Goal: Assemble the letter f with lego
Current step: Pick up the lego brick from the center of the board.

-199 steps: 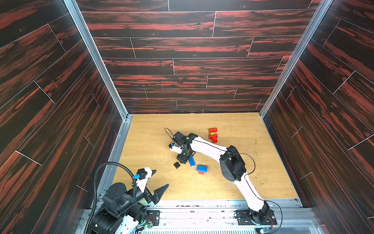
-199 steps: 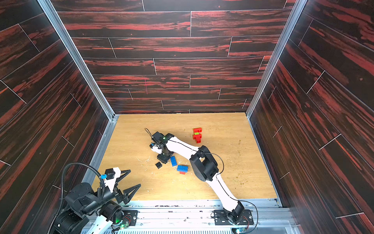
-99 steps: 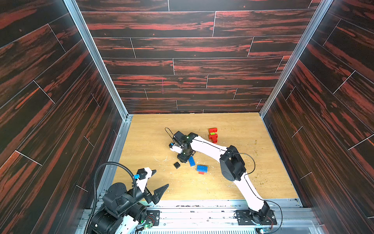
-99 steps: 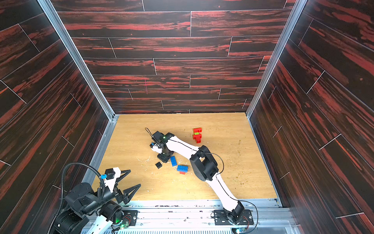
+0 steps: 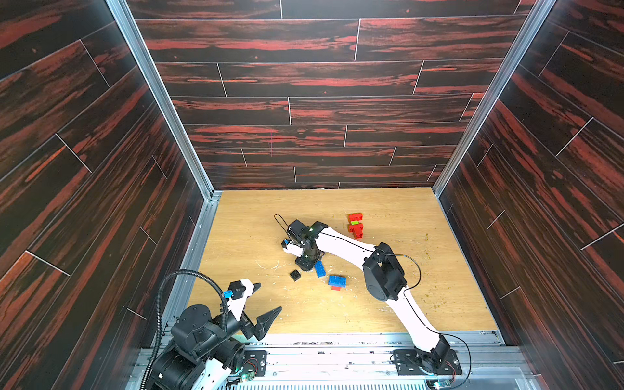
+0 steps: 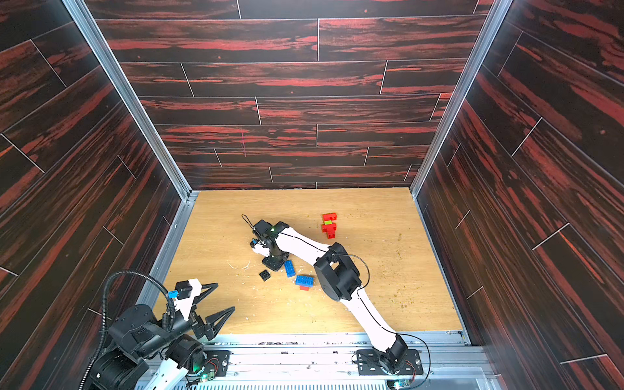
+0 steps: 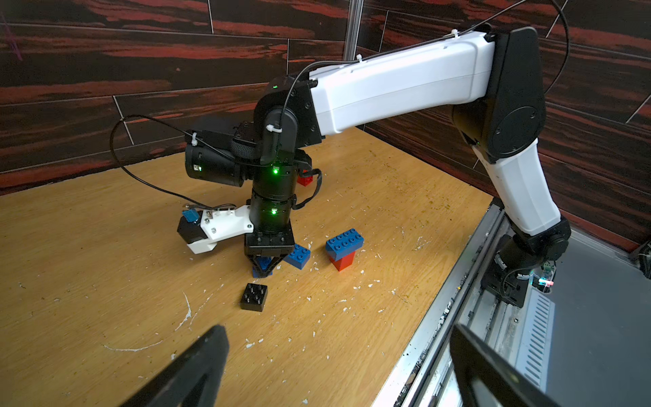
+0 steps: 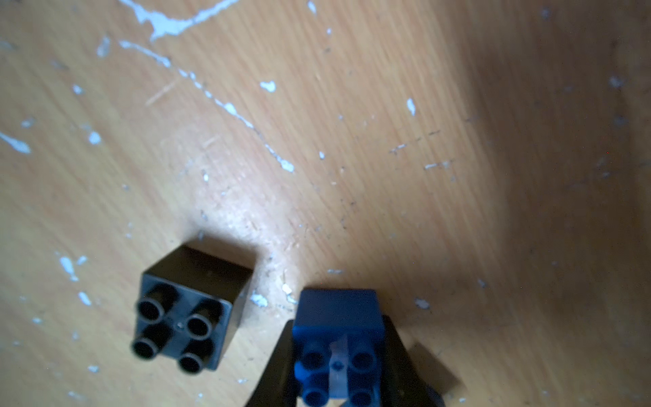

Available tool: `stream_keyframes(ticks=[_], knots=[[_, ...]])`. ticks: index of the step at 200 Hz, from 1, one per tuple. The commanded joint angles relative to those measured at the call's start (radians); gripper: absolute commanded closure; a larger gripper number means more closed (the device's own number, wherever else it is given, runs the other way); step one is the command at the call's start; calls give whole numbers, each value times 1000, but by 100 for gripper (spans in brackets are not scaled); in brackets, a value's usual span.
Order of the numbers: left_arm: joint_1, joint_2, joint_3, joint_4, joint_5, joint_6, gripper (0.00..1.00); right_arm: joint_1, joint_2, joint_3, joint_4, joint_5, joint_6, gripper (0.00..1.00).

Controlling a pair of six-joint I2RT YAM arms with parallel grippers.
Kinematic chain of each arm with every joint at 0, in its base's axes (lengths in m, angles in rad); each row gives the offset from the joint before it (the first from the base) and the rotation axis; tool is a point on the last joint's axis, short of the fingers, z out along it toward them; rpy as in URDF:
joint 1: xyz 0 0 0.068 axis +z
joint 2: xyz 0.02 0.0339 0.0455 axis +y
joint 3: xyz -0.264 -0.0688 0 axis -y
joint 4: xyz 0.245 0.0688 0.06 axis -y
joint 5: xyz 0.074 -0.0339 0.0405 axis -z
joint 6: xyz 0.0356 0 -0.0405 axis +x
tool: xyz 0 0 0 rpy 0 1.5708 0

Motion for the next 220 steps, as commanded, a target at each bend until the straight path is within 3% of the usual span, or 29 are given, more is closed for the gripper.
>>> stream_keyframes(ticks=[1,58,159,180,220], knots=[[3,-12,-3,-5,4,12,0,-3,-9,5,-32,-3,-5,79],[2,-12,-3,-5,4,11,0,-3,-183,-124,-19,7,-71,80],[3,-14,-4,-6,5,14,0,-2,-560,-472,-13,-54,-315,79],[3,-14,-3,-5,6,14,0,-1,-639,-553,-8,-66,-362,88],[4,-14,-3,-6,5,13,0,0,-732,-652,-29,-98,-371,86]])
